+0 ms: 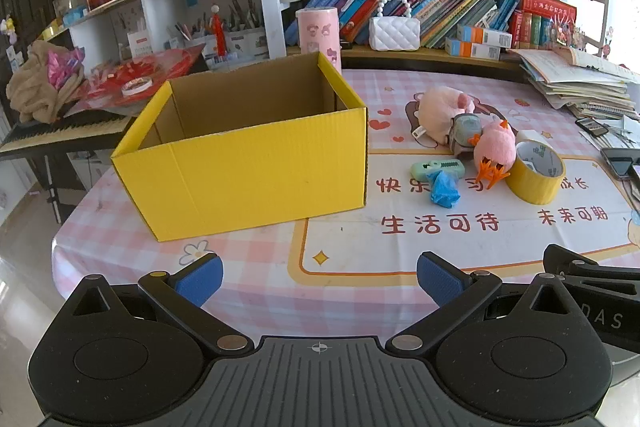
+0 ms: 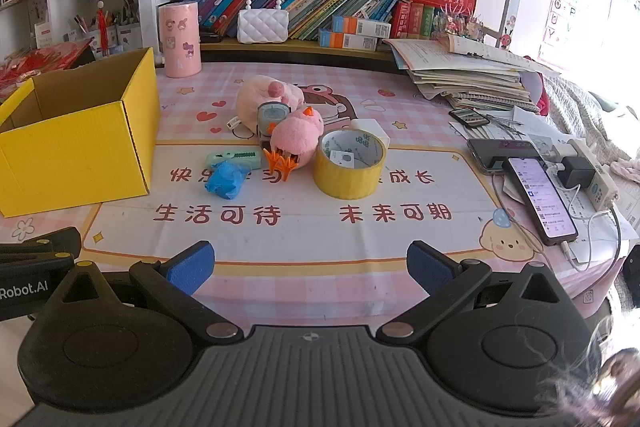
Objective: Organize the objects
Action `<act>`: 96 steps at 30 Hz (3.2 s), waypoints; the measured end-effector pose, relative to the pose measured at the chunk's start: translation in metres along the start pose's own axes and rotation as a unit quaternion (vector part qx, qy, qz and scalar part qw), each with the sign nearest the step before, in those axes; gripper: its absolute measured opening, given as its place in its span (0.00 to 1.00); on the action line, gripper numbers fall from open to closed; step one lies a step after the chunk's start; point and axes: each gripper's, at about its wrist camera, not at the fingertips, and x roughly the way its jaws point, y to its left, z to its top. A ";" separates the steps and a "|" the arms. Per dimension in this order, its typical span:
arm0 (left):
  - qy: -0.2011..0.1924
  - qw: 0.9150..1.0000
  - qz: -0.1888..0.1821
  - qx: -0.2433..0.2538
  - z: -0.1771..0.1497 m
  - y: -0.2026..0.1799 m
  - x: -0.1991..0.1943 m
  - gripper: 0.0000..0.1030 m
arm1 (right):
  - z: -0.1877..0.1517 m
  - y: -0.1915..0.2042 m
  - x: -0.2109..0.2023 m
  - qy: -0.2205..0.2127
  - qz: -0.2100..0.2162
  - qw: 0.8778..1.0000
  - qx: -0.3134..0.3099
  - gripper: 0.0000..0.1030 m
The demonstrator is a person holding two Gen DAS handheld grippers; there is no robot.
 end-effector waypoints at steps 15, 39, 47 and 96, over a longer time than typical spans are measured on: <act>0.020 1.000 -0.001 -0.004 0.011 -0.007 0.017 1.00 | 0.004 -0.013 0.018 0.011 0.006 1.000 -0.001 1.00; 0.056 0.998 -0.016 -0.033 0.043 -0.054 0.067 1.00 | 0.051 -0.059 0.098 0.033 0.050 0.998 -0.020 0.97; 0.055 0.998 -0.008 -0.039 0.054 -0.077 0.079 0.96 | 0.070 -0.075 0.142 0.045 0.071 0.996 -0.040 0.87; 0.062 0.994 -0.043 -0.084 0.072 -0.106 0.097 0.25 | 0.090 -0.115 0.145 0.001 0.174 0.982 -0.070 0.82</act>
